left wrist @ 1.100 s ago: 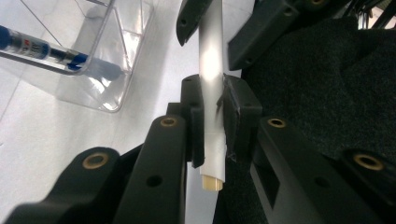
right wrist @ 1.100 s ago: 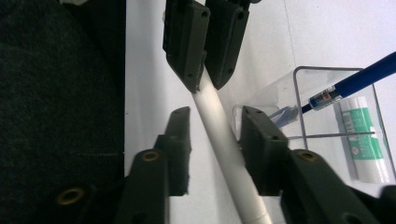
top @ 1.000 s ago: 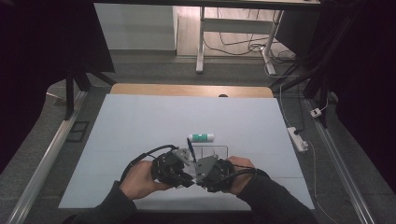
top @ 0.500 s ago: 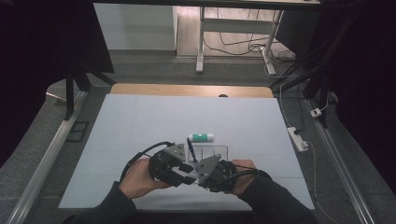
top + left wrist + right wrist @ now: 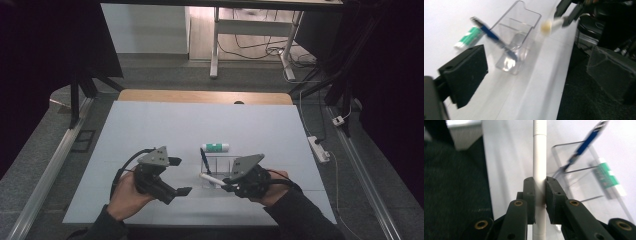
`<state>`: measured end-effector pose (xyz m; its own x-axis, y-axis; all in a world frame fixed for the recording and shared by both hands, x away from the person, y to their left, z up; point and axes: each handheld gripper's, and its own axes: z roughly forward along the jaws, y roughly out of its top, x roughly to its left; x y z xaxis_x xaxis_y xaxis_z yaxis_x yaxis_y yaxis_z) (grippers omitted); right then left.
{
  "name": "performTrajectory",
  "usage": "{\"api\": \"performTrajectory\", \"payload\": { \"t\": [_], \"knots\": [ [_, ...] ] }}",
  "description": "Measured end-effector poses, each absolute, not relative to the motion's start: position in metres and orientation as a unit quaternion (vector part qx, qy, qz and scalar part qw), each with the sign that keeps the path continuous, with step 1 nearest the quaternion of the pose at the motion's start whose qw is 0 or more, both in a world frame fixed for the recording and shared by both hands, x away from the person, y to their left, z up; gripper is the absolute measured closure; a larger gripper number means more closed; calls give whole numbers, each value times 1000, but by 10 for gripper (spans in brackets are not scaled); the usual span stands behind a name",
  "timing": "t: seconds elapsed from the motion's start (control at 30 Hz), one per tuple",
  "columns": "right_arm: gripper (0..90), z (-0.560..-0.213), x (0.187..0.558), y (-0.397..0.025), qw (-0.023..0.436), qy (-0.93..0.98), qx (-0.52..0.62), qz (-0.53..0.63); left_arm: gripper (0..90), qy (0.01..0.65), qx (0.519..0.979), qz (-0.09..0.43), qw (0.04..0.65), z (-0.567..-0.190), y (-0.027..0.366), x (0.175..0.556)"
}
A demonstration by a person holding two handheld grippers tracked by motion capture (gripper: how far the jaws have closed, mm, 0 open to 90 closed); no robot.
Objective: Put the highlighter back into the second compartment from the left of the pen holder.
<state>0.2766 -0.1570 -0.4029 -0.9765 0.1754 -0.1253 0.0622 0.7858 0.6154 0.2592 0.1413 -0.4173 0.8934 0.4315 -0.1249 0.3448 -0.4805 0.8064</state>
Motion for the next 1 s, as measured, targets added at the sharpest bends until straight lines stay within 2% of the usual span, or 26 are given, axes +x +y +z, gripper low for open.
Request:
{"api": "performTrajectory", "payload": {
  "t": [0.2,0.43,1.0],
  "knots": [
    [786,-391,288,-169,100,908,119,388,0,261,842,79,466,-429,169,244],
    [785,-392,306,-165,119,860,188,460,0,298,826,70,474,-446,194,229],
    [785,-433,329,-142,156,808,275,497,0,348,818,85,450,-466,227,206]
  ]
}}
